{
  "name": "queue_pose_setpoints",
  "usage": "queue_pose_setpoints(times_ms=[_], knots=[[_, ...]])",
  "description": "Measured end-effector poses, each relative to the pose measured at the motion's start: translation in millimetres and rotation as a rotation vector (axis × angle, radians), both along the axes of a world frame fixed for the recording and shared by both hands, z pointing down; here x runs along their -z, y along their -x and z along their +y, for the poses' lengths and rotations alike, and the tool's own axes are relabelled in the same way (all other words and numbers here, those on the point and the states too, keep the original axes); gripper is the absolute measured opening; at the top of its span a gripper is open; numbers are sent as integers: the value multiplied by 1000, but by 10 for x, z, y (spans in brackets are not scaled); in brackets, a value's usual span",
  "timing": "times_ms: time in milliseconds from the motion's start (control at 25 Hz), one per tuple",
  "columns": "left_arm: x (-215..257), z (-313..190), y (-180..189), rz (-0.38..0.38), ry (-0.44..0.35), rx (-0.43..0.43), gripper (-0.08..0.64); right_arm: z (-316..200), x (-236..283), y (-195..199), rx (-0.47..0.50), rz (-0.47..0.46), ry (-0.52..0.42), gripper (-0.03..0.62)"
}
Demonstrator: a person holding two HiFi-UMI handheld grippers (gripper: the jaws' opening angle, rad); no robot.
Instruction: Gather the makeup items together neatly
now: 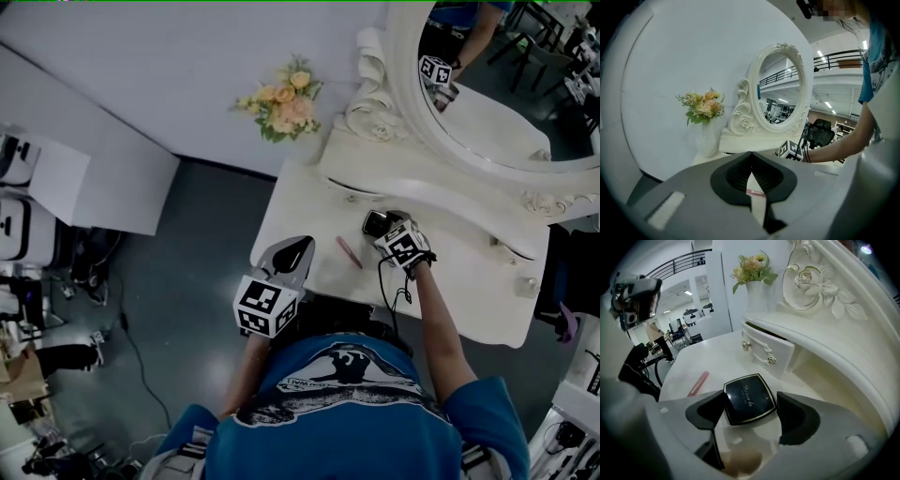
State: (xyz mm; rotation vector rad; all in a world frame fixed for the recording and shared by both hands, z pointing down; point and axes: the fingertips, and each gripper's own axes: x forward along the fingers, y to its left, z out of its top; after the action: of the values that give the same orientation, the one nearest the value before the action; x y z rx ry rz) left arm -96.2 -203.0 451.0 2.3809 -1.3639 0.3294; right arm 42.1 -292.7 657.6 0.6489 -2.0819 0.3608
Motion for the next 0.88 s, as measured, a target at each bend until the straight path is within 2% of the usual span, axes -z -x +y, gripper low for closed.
queue_pose_setpoints(times_ms=[200, 480, 880], knots=[[1, -38, 6, -1, -1, -2, 12, -53, 105, 19, 10, -53, -12, 345], [5, -109, -158, 3, -5, -55, 12, -110, 466, -41, -4, -91, -96, 345], [-14, -170, -565, 6, -1, -179, 12, 117, 681, -772, -143, -107, -133, 345]])
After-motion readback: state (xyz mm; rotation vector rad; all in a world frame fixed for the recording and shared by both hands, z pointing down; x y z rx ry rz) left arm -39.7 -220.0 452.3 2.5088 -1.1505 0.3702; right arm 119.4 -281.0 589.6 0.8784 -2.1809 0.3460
